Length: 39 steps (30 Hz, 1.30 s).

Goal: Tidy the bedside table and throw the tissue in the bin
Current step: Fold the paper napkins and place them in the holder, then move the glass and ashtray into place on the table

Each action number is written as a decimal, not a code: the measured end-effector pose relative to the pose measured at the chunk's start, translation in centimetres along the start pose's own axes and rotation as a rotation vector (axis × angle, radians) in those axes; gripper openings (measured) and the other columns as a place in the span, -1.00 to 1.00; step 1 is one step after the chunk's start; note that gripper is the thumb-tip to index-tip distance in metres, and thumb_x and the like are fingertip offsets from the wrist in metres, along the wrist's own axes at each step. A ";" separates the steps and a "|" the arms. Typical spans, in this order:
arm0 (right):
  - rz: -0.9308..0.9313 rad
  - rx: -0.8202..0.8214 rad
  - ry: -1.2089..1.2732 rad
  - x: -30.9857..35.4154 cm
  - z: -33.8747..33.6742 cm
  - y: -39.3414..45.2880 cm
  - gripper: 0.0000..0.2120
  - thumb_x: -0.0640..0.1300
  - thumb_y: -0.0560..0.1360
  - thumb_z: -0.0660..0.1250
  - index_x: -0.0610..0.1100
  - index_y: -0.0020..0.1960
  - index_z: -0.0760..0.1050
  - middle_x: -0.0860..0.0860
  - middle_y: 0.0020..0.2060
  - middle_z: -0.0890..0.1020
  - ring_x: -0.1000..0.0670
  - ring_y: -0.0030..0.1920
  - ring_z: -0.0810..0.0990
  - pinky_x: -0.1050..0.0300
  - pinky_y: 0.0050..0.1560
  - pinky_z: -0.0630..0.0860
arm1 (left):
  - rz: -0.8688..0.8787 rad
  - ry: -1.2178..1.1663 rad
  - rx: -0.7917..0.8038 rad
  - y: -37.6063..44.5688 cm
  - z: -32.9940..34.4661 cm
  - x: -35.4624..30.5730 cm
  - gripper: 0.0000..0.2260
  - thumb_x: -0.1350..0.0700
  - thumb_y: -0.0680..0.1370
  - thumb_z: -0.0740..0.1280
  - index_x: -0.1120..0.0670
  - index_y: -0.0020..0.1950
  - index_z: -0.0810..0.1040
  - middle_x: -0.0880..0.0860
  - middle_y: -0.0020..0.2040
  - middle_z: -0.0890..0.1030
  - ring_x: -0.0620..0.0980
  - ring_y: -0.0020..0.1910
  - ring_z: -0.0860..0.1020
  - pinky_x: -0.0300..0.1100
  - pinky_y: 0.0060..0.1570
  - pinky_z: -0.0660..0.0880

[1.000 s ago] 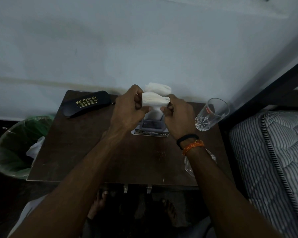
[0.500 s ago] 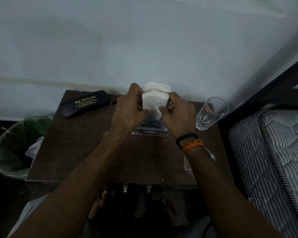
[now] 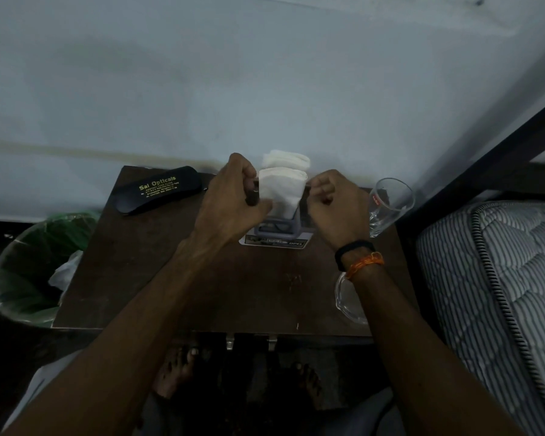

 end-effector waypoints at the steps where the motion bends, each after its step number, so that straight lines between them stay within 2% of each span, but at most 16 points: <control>1: 0.022 -0.005 0.000 -0.2 -0.3 0.0 -0.85 -0.28 0.39 0.34 -0.07 -0.12 0.59 0.07 -0.25 0.64 0.11 -0.22 0.58 0.16 -0.12 0.59 | 0.019 0.001 -0.016 -0.3 -0.1 -0.1 -0.60 0.10 0.34 0.53 0.11 0.02 0.39 0.05 -0.18 0.52 -0.01 -0.22 0.50 -0.02 -0.27 0.50; 5: 0.117 0.111 -0.048 -0.7 -0.9 -0.7 -0.90 -0.18 0.40 0.42 -0.07 -0.09 0.56 0.07 -0.20 0.63 0.06 -0.16 0.58 0.09 -0.08 0.58 | 0.004 0.034 -0.053 -1.5 -0.6 0.0 -0.64 0.12 0.33 0.49 0.13 -0.04 0.37 0.06 -0.12 0.46 0.02 -0.15 0.45 -0.04 -0.24 0.47; 9: 0.210 0.221 -0.100 -0.6 -1.3 -1.9 -0.77 -0.13 0.39 0.44 -0.10 0.00 0.48 0.04 -0.17 0.59 0.02 -0.15 0.54 0.19 -0.25 0.42 | -0.219 0.000 -0.035 -2.6 -1.4 0.7 -0.70 0.20 0.36 0.46 0.17 -0.05 0.39 0.10 -0.10 0.47 0.04 -0.14 0.45 -0.05 -0.22 0.45; 12: 0.258 0.314 -0.208 -1.0 -2.3 -2.5 -0.94 -0.17 0.41 0.38 -0.10 -0.11 0.54 0.00 -0.17 0.62 -0.03 -0.11 0.57 0.18 -0.19 0.41 | -0.294 0.038 0.137 -3.9 -2.2 0.8 -0.84 0.21 0.46 0.41 0.14 -0.10 0.43 0.03 -0.20 0.50 -0.03 -0.23 0.47 -0.20 -0.31 0.38; 13: 0.262 0.354 -0.268 -1.3 -2.8 -2.8 -0.97 -0.18 0.41 0.37 -0.08 -0.20 0.55 -0.01 -0.19 0.64 -0.06 -0.09 0.60 0.17 -0.13 0.43 | -0.275 0.061 0.240 -4.5 -2.1 0.7 -0.87 0.20 0.48 0.41 0.11 -0.13 0.45 0.02 -0.21 0.52 -0.03 -0.23 0.50 -0.25 -0.31 0.37; 15: 0.290 0.408 -0.356 -2.0 -3.7 -3.5 -0.87 -0.16 0.42 0.38 -0.09 -0.31 0.56 -0.07 -0.20 0.67 -0.11 -0.08 0.63 0.17 -0.09 0.47 | -0.214 0.108 0.447 -5.8 -1.5 0.1 -0.85 0.17 0.49 0.42 0.05 -0.19 0.46 0.00 -0.21 0.54 -0.05 -0.21 0.54 -0.28 -0.27 0.40; 18: 0.374 0.411 -0.404 -3.2 -5.1 -4.7 -0.89 -0.09 0.40 0.44 -0.13 -0.16 0.62 -0.09 -0.09 0.67 -0.13 -0.03 0.63 0.15 -0.05 0.50 | -0.043 0.204 0.619 -7.6 1.0 -0.7 -0.83 0.02 0.48 0.43 -0.01 -0.20 0.46 -0.07 -0.19 0.55 -0.10 -0.20 0.53 -0.18 -0.19 0.48; 22: 0.404 0.451 -0.524 -4.6 -5.7 -6.5 -0.56 0.11 0.31 0.42 -0.09 0.11 0.57 -0.10 0.12 0.62 -0.18 0.13 0.58 0.05 0.11 0.53 | 0.264 0.401 0.552 -9.3 4.9 -0.1 -0.77 -0.10 0.49 0.33 0.00 0.04 0.48 0.00 0.08 0.48 0.00 0.05 0.45 -0.05 0.08 0.46; 25: 0.516 0.470 -0.522 -5.7 -5.8 -7.1 -0.39 0.19 0.31 0.37 -0.08 0.27 0.51 -0.15 0.25 0.55 -0.21 0.24 0.53 0.02 0.24 0.50 | 0.306 0.517 0.478 -10.0 6.6 1.3 -0.65 -0.13 0.50 0.26 0.03 0.18 0.47 0.08 0.21 0.47 0.13 0.16 0.45 0.06 0.16 0.43; 27: 0.561 0.437 -0.525 -6.4 -6.1 -6.8 -0.39 0.16 0.35 0.45 -0.13 0.29 0.49 -0.17 0.28 0.53 -0.22 0.27 0.52 0.01 0.24 0.50 | 0.321 0.558 0.428 -10.4 7.1 2.0 -0.63 -0.13 0.52 0.22 0.05 0.22 0.49 0.11 0.24 0.49 0.16 0.16 0.48 0.08 0.14 0.44; 29: 0.627 0.361 -0.502 -6.7 -6.5 -6.4 -0.23 0.19 0.33 0.49 -0.15 0.40 0.38 -0.19 0.35 0.44 -0.26 0.34 0.43 -0.07 0.30 0.45 | 0.318 0.564 0.387 -10.9 7.2 2.4 -0.62 -0.14 0.57 0.17 0.05 0.26 0.50 0.09 0.28 0.50 0.14 0.18 0.49 0.07 0.16 0.44; 31: 0.651 0.263 -0.457 -7.0 -6.5 -5.4 -0.07 0.29 0.26 0.49 -0.15 0.45 0.29 -0.21 0.37 0.41 -0.29 0.37 0.38 -0.14 0.33 0.41 | 0.304 0.552 0.362 -11.4 7.2 3.0 -0.60 -0.13 0.61 0.13 0.04 0.33 0.49 0.07 0.35 0.48 0.11 0.23 0.47 0.06 0.21 0.42; 32: 0.654 0.209 -0.414 -7.2 -6.5 -5.0 -0.02 0.38 0.19 0.46 -0.16 0.42 0.32 -0.21 0.34 0.44 -0.29 0.33 0.42 -0.16 0.31 0.43 | 0.298 0.545 0.357 -11.6 7.2 3.3 -0.60 -0.12 0.62 0.12 0.03 0.37 0.48 0.06 0.38 0.46 0.10 0.26 0.46 0.06 0.24 0.41; 35: 0.674 0.056 -0.137 -8.7 -6.3 -3.6 0.18 0.54 -0.08 0.36 -0.15 0.35 0.37 -0.16 0.28 0.52 -0.25 0.25 0.51 -0.18 0.23 0.52 | 0.274 0.527 0.364 -11.7 7.4 3.7 -0.59 -0.12 0.62 0.13 0.00 0.41 0.44 0.03 0.42 0.43 0.09 0.32 0.43 0.06 0.30 0.37; 37: 0.642 -0.031 0.018 -9.7 -6.3 -2.9 0.27 0.51 -0.15 0.42 -0.14 0.40 0.30 -0.15 0.32 0.49 -0.22 0.28 0.50 -0.19 0.25 0.52 | 0.275 0.531 0.362 -11.7 7.5 3.6 -0.59 -0.12 0.62 0.13 -0.01 0.42 0.43 0.02 0.42 0.43 0.09 0.32 0.43 0.06 0.31 0.36; 39: 0.558 -0.099 0.101 -9.4 -6.5 -2.4 0.25 0.47 -0.16 0.50 -0.10 0.40 0.30 -0.10 0.31 0.49 -0.15 0.29 0.50 -0.15 0.26 0.52 | 0.287 0.541 0.349 -11.5 7.5 3.5 -0.59 -0.11 0.61 0.15 0.00 0.42 0.43 0.03 0.41 0.44 0.09 0.30 0.44 0.05 0.29 0.36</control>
Point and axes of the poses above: each hand's wrist, its own y-axis towards the middle knuckle, its own z-axis out of the palm, x = y × z, the point moved 1 cm from there along y, towards the middle knuckle
